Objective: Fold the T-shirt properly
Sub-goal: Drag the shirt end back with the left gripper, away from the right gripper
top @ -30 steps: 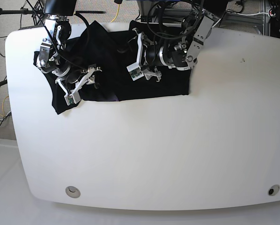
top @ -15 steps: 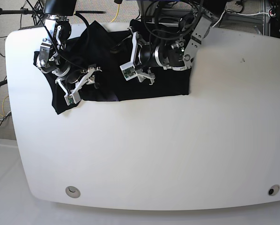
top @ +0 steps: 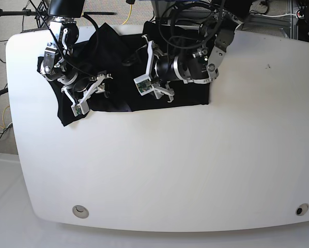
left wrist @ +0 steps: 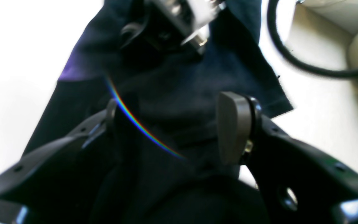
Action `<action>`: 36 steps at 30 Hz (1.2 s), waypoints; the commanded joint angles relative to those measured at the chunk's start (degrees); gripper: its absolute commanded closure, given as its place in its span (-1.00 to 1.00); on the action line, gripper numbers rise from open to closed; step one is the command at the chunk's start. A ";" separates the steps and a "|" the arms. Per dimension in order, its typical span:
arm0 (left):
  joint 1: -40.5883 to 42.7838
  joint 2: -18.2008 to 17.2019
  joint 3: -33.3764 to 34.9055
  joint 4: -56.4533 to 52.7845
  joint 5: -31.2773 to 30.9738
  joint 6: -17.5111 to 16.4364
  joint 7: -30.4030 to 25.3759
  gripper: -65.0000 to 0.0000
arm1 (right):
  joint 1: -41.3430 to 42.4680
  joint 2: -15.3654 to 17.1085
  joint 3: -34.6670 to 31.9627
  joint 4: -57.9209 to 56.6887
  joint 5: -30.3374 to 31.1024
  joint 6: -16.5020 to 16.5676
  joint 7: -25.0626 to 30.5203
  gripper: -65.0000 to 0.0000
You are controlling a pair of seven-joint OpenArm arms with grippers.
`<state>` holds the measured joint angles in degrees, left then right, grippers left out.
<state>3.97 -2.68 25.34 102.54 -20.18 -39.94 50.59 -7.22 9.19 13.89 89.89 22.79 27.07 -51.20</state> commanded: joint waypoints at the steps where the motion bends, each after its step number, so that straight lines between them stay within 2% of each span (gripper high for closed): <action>1: -0.49 -1.23 -1.56 1.24 -0.69 -0.06 -0.43 -0.15 | -0.91 -0.09 -0.31 -1.40 -3.05 -1.00 -6.16 -0.11; 6: -0.32 -4.05 -2.97 1.15 -0.52 -0.06 -0.35 -0.13 | -0.91 -0.09 -0.31 -1.40 -3.05 -1.00 -6.16 -0.11; 9: -0.23 -5.63 -2.97 0.71 -0.43 -0.06 -0.35 0.07 | -0.91 -0.09 -0.31 -1.40 -3.05 -1.00 -6.16 -0.11; 11: 0.21 -6.25 -2.97 0.45 -0.34 -0.06 -0.43 0.34 | -0.91 -0.09 -0.31 -1.40 -3.05 -1.00 -6.16 -0.11; 15: 0.47 -6.60 -2.97 -1.75 -0.25 -0.06 -0.43 1.00 | -0.91 -0.09 -0.31 -1.40 -3.05 -1.00 -6.16 -0.11; 22: 0.47 -6.42 -2.88 -5.79 -0.25 -0.06 -0.70 1.00 | -0.91 -0.09 -0.31 -1.05 -3.05 -1.00 -6.16 -0.11; 30: 0.82 -6.60 -2.79 -9.84 -0.25 -0.06 -6.06 1.00 | -0.91 -0.09 -0.31 -1.05 -3.05 -1.00 -6.16 -0.09; 32: 0.74 -6.60 -2.79 -11.33 -0.25 -0.06 -6.76 1.00 | -1.00 -0.09 -0.31 -1.05 -3.05 -1.00 -6.16 -0.02; 36: 0.47 -6.60 -2.88 -15.82 -0.25 -0.06 -8.08 1.00 | -1.00 -0.09 -0.31 -1.40 -3.05 -1.00 -6.16 0.32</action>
<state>4.78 -9.26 22.52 88.40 -21.28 -39.94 42.19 -7.20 9.19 13.89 89.76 22.48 26.76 -51.18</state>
